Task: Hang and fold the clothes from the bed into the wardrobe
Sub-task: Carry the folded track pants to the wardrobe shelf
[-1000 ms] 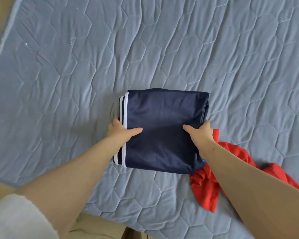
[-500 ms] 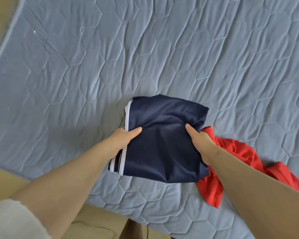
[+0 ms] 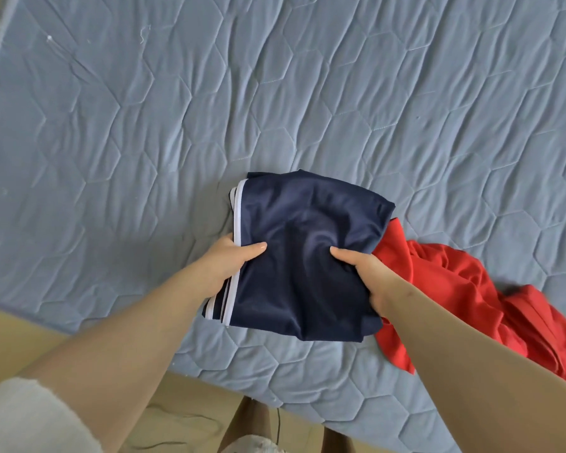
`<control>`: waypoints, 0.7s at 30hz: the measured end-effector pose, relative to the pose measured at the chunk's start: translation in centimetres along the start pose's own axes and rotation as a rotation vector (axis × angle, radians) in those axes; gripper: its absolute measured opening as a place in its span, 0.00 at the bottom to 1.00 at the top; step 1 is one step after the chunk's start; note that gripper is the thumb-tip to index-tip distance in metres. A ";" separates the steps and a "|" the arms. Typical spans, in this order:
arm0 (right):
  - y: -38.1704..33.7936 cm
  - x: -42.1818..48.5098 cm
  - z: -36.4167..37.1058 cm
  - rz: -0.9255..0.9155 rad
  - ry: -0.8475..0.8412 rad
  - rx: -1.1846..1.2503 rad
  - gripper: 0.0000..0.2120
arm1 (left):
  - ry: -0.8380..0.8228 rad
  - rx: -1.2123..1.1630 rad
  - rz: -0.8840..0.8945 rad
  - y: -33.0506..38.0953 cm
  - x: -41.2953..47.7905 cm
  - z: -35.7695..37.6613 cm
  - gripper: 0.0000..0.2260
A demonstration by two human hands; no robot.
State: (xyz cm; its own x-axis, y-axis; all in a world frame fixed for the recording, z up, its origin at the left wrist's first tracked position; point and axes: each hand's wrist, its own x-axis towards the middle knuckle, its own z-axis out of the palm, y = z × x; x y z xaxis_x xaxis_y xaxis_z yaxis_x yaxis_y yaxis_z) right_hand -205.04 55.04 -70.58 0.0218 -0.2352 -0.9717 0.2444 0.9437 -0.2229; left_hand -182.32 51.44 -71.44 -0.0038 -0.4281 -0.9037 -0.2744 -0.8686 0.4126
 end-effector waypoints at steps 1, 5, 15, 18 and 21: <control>0.2 -0.5 0.1 0.013 0.010 0.006 0.15 | 0.028 0.015 0.007 -0.1 -0.5 -0.1 0.07; 0.7 -3.6 0.2 0.016 0.008 0.005 0.08 | 0.127 0.047 0.016 -0.7 -3.7 -0.8 0.08; -1.7 -15.7 1.1 -0.096 -0.053 -0.142 0.07 | 0.233 -0.122 0.063 0.7 -16.3 -1.7 0.22; -2.7 -19.7 2.2 -0.168 -0.059 -0.227 0.05 | 0.253 -0.215 0.101 1.2 -21.5 -2.7 0.19; -2.9 -23.5 3.9 -0.210 -0.089 -0.325 0.10 | 0.257 -0.326 0.144 1.0 -27.1 -4.4 0.15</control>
State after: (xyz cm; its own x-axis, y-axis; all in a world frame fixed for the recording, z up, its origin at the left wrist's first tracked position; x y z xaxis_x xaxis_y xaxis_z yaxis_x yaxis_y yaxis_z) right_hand -202.51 56.94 -46.81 0.0914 -0.4366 -0.8950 -0.0663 0.8941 -0.4429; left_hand -178.29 61.11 -46.06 0.2311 -0.5627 -0.7937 0.0289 -0.8114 0.5837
